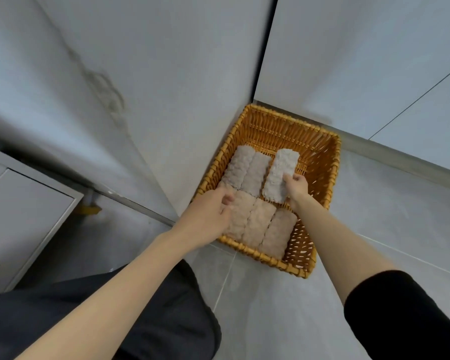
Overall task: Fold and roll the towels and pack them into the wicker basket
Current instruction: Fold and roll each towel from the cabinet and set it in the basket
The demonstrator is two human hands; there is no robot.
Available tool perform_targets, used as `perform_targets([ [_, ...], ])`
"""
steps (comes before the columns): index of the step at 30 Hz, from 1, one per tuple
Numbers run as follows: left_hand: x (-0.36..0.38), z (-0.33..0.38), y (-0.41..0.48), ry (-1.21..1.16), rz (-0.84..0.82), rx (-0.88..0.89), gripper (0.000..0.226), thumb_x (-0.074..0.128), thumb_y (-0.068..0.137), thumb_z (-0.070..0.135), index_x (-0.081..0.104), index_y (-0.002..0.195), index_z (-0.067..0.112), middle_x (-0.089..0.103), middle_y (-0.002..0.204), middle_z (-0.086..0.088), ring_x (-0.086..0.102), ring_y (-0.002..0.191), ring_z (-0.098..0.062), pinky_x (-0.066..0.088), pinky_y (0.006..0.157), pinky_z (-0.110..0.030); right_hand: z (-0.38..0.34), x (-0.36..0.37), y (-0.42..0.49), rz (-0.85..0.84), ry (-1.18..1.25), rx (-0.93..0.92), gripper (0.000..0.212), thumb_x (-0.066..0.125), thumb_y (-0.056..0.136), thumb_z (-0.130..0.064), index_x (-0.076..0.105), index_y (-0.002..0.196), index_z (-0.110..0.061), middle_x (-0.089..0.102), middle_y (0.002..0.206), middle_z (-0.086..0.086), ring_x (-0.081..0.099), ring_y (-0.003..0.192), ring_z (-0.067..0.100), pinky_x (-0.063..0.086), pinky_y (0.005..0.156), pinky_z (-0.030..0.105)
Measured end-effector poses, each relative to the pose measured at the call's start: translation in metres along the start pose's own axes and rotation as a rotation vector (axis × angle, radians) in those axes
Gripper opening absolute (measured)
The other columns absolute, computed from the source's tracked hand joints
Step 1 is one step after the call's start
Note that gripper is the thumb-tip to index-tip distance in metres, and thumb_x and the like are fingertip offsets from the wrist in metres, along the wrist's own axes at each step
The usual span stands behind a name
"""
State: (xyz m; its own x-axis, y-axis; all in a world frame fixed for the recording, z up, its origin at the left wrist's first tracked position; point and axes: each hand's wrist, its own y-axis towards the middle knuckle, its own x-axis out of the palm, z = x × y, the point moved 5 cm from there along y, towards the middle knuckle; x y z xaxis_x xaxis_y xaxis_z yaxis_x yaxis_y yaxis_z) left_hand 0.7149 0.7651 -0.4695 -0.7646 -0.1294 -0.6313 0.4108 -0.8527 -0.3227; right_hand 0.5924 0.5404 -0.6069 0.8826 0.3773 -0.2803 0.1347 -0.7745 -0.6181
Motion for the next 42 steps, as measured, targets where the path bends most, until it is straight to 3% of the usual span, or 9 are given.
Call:
perform_targets([
  [3, 0.002, -0.004, 0.008, 0.000, -0.004, -0.003, 0.027, 0.047, 0.098, 0.022, 0.052, 0.124, 0.023, 0.055, 0.119, 0.010, 0.048, 0.101, -0.001, 0.037, 0.081, -0.016, 0.008, 0.008, 0.015, 0.024, -0.008, 0.022, 0.043, 0.050, 0.097, -0.026, 0.039, 0.136, -0.013, 0.046, 0.122, 0.006, 0.047, 0.116, 0.026, 0.041, 0.103, 0.043],
  [9, 0.007, -0.010, 0.016, -0.022, -0.018, -0.008, 0.025, 0.046, 0.098, 0.022, 0.053, 0.123, 0.023, 0.055, 0.118, 0.011, 0.050, 0.104, -0.001, 0.041, 0.080, -0.013, 0.024, 0.021, 0.032, 0.024, -0.077, 0.063, 0.037, 0.043, 0.100, -0.023, 0.045, 0.136, -0.011, 0.050, 0.117, 0.006, 0.049, 0.109, 0.026, 0.039, 0.089, 0.036],
  [14, 0.013, -0.011, 0.019, -0.026, -0.039, -0.026, 0.026, 0.045, 0.098, 0.022, 0.052, 0.123, 0.022, 0.056, 0.119, 0.010, 0.050, 0.103, -0.001, 0.041, 0.085, -0.016, 0.028, 0.024, 0.039, 0.034, -0.488, -0.057, 0.018, 0.038, 0.102, -0.019, 0.052, 0.103, -0.007, 0.058, 0.096, 0.012, 0.050, 0.073, 0.021, 0.039, 0.067, 0.029],
  [17, 0.016, -0.012, 0.020, -0.019, -0.051, -0.032, 0.028, 0.044, 0.099, 0.023, 0.051, 0.125, 0.021, 0.055, 0.121, 0.009, 0.050, 0.104, -0.002, 0.042, 0.086, -0.017, 0.019, 0.023, 0.036, 0.124, -0.688, -0.298, 0.052, 0.039, 0.096, -0.001, 0.029, 0.145, -0.011, 0.039, 0.141, 0.017, 0.049, 0.117, 0.032, 0.045, 0.095, 0.041],
  [19, 0.017, -0.012, 0.020, -0.013, -0.055, -0.034, 0.028, 0.044, 0.099, 0.024, 0.051, 0.126, 0.021, 0.055, 0.122, 0.009, 0.049, 0.105, -0.002, 0.041, 0.086, -0.017, 0.016, 0.027, 0.031, 0.117, -0.713, -0.406, 0.064, 0.035, 0.095, 0.001, 0.015, 0.151, -0.020, 0.025, 0.150, 0.012, 0.038, 0.128, 0.029, 0.042, 0.100, 0.041],
  [24, 0.018, -0.013, 0.019, -0.012, -0.056, -0.037, 0.028, 0.045, 0.099, 0.024, 0.051, 0.126, 0.022, 0.055, 0.123, 0.009, 0.048, 0.105, -0.002, 0.038, 0.086, -0.017, 0.019, 0.031, 0.035, 0.013, -1.077, -0.279, 0.075, 0.038, 0.091, 0.004, 0.005, 0.153, -0.024, 0.009, 0.158, 0.008, 0.008, 0.143, 0.033, 0.036, 0.103, 0.048],
  [28, 0.017, -0.010, 0.016, -0.007, -0.058, -0.035, 0.029, 0.045, 0.098, 0.023, 0.051, 0.126, 0.021, 0.055, 0.123, 0.008, 0.047, 0.103, 0.000, 0.038, 0.084, -0.016, 0.008, 0.024, 0.039, -0.171, -1.060, -0.157, 0.074, 0.040, 0.095, -0.005, 0.002, 0.152, -0.030, 0.007, 0.160, 0.007, -0.003, 0.145, 0.036, 0.017, 0.113, 0.053],
  [36, -0.008, 0.011, -0.003, -0.056, -0.012, -0.002, 0.036, 0.043, 0.099, 0.023, 0.047, 0.135, 0.023, 0.053, 0.128, 0.009, 0.046, 0.105, 0.000, 0.034, 0.081, -0.013, -0.038, 0.024, -0.032, -0.092, -0.874, -0.591, 0.044, 0.047, 0.095, -0.017, 0.042, 0.139, -0.014, 0.042, 0.141, 0.013, 0.039, 0.128, 0.030, 0.036, 0.102, 0.040],
  [42, -0.029, 0.024, -0.033, -0.132, 0.063, -0.014, 0.034, 0.044, 0.098, 0.024, 0.052, 0.131, 0.027, 0.055, 0.120, 0.013, 0.049, 0.102, 0.001, 0.033, 0.072, -0.002, -0.054, 0.016, -0.127, -0.260, -0.666, -0.738, 0.018, 0.046, 0.097, -0.018, 0.057, 0.110, -0.024, 0.061, 0.100, -0.006, 0.062, 0.083, 0.009, 0.047, 0.059, 0.020],
])
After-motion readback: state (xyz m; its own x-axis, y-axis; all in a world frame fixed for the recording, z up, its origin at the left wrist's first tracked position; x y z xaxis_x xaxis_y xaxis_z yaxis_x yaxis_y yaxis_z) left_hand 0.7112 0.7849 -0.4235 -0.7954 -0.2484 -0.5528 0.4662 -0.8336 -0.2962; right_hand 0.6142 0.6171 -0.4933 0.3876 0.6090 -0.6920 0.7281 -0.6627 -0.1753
